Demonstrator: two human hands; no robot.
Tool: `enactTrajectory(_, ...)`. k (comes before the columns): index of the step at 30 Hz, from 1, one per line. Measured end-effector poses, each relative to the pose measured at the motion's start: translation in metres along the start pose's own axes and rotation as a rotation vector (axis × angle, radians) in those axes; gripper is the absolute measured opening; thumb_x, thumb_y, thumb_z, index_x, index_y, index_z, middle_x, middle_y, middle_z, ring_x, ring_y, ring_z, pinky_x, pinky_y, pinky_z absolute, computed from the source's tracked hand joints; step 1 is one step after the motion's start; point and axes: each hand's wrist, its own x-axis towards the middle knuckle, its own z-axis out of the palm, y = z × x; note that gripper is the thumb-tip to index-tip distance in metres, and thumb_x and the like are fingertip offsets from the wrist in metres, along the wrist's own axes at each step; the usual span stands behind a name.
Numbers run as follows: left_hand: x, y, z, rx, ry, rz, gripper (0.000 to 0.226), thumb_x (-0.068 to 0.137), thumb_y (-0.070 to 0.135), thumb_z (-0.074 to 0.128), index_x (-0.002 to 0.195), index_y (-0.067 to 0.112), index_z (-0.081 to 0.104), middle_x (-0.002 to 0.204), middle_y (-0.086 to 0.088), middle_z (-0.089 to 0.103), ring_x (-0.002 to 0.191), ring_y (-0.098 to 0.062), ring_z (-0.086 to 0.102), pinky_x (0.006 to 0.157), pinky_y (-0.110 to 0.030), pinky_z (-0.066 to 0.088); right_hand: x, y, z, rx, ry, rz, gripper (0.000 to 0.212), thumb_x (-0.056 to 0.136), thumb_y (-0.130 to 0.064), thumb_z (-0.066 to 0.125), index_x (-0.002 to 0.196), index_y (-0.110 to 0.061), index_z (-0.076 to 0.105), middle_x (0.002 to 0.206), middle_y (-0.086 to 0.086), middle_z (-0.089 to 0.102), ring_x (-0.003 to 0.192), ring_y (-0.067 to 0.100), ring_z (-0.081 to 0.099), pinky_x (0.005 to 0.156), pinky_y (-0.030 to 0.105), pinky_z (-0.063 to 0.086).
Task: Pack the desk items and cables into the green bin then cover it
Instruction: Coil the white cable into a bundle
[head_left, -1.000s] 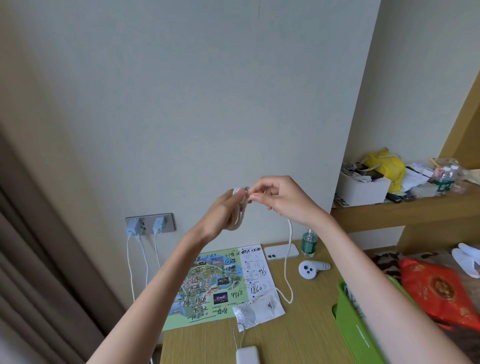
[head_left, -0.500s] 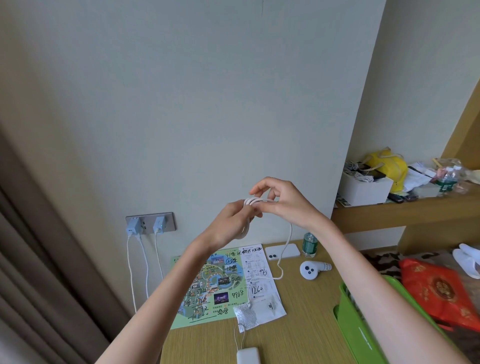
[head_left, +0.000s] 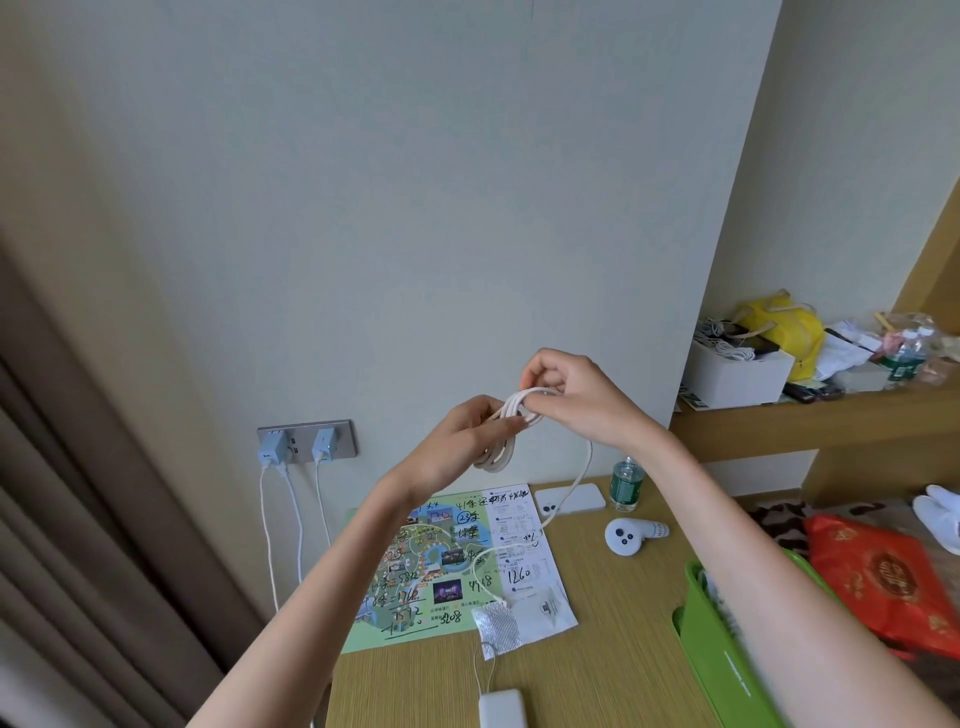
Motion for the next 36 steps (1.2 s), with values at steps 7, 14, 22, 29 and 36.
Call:
enactTrajectory(7,-0.003,0.003,0.004,0.058,-0.136,0.022,0.025,0.101,0.031,0.046,0.105,0.014,0.063,0.084,0.001,0.051,0.059,0.002,0.044,0.056,-0.008,0.035,0.003,0.000,0.000,0.094,-0.025,0.070,0.009,0.079,-0.007,0.056,0.077,-0.015,0.059,0.052,-0.007,0.052,0.048,0.006,0.036,0.051,0.019,0.031)
enactTrajectory(14,-0.002,0.004,0.001,-0.017,0.015,-0.010,0.024,0.103,0.029,0.040,0.095,0.021,0.061,0.086,0.001,0.052,0.065,-0.006,0.042,0.054,-0.012,0.035,-0.003,0.015,-0.004,0.453,-0.163,0.100,0.020,0.094,-0.030,0.056,0.095,-0.011,0.063,0.075,0.000,0.056,0.062,0.010,0.043,0.060,0.023,0.035)
enactTrajectory(22,0.006,0.009,0.001,-0.171,0.307,-0.013,0.029,0.102,0.022,0.037,0.106,0.016,0.066,0.081,0.004,0.049,0.054,0.000,0.044,0.044,-0.007,0.032,-0.016,0.034,0.016,0.482,-0.039,0.097,0.030,0.104,-0.024,0.042,0.085,-0.008,0.060,0.060,-0.003,0.034,0.054,0.012,0.034,0.058,0.022,0.041)
enactTrajectory(29,0.006,0.021,0.005,-0.189,0.189,0.054,0.033,0.101,0.021,0.037,0.112,0.004,0.063,0.058,0.008,0.059,0.048,0.001,0.048,0.044,-0.009,0.034,-0.009,0.019,0.028,0.469,-0.105,0.077,0.041,0.100,-0.031,0.043,0.064,-0.017,0.057,0.051,0.000,0.036,0.044,0.014,0.032,0.048,0.025,0.035)
enactTrajectory(36,-0.004,0.020,-0.012,-0.177,0.210,0.059,0.028,0.102,0.021,0.034,0.098,0.007,0.057,0.051,0.007,0.057,0.045,-0.001,0.048,0.044,-0.009,0.035,0.003,0.005,0.043,0.465,-0.162,0.129,0.051,0.093,-0.049,0.051,0.059,-0.013,0.063,0.048,0.007,0.043,0.043,0.017,0.041,0.049,0.024,0.041)
